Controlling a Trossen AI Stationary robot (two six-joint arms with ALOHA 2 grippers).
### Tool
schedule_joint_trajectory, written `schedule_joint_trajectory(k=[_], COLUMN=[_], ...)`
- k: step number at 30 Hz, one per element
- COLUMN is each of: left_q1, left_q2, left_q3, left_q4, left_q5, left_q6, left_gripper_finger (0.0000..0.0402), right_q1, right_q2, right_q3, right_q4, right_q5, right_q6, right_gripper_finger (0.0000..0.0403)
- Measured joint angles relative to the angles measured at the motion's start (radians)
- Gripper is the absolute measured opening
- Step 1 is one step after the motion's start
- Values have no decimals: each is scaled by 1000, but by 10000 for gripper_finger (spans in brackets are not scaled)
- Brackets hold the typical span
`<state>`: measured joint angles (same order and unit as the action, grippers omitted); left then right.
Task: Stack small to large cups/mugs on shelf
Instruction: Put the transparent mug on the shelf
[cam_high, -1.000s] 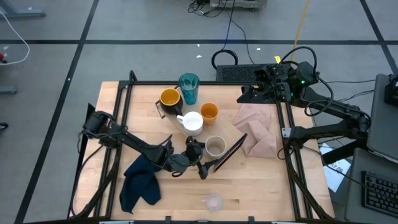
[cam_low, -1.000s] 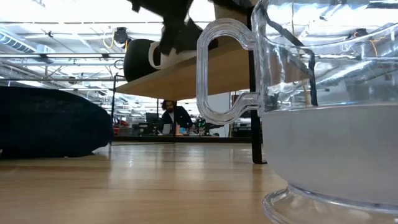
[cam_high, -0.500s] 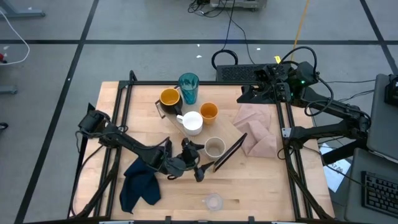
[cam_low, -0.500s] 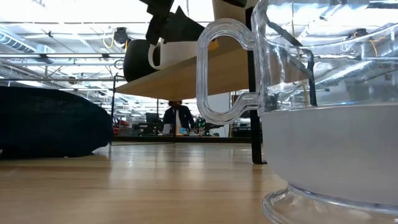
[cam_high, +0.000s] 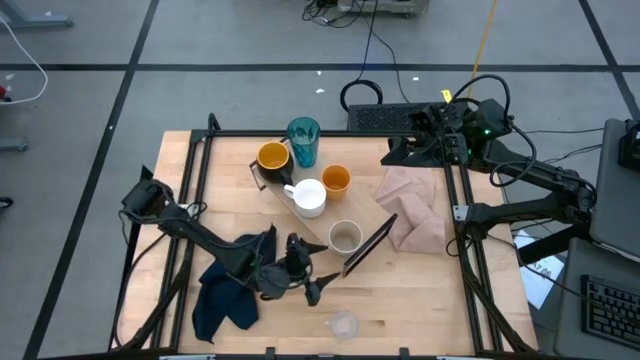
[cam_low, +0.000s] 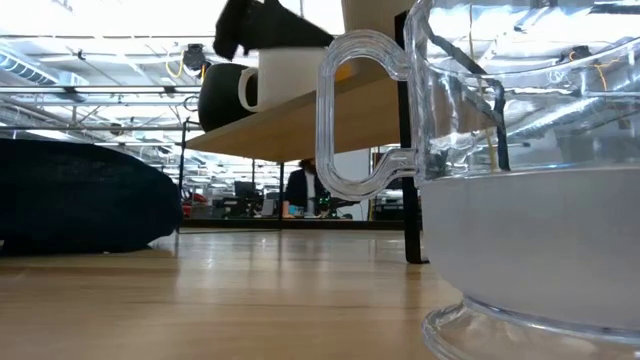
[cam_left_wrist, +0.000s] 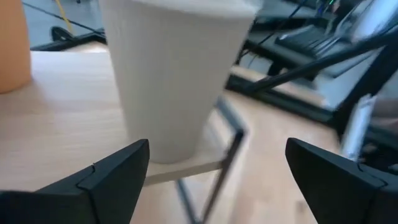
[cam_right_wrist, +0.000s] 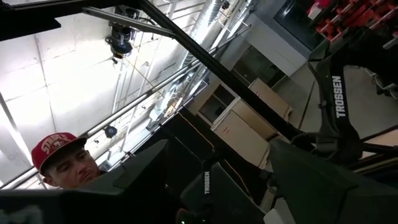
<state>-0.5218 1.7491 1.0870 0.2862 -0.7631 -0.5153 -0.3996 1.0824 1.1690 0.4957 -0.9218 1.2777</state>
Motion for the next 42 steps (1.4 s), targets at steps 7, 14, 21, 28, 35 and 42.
schedule_joint_trajectory(k=[7, 14, 21, 28, 35, 42], left_q1=[-52, -82, -117, -121, -120, -120], left_q2=[-95, -161, -174, -174, -174, -174], left_q3=[0, 0, 0, 0, 0, 0], left_q4=[3, 62, 258, 308, 308, 307], left_q5=[62, 243, 274, 380, 424, 458], left_q6=[-218, -353, -339, -420, -489, -527], left_gripper_finger=[370, 371, 369, 366, 365, 365], right_q1=[2, 47, 262, 558, 795, 909], right_q2=[0, 0, 14, 40, 78, 166], right_q3=[0, 0, 0, 0, 0, 0], right_q4=[0, -50, -169, -230, -495, -644], right_q5=[36, 147, 221, 416, 645, 772], right_q6=[-17, -86, -154, -248, -325, -270], right_gripper_finger=[270, 270, 270, 270, 270, 267])
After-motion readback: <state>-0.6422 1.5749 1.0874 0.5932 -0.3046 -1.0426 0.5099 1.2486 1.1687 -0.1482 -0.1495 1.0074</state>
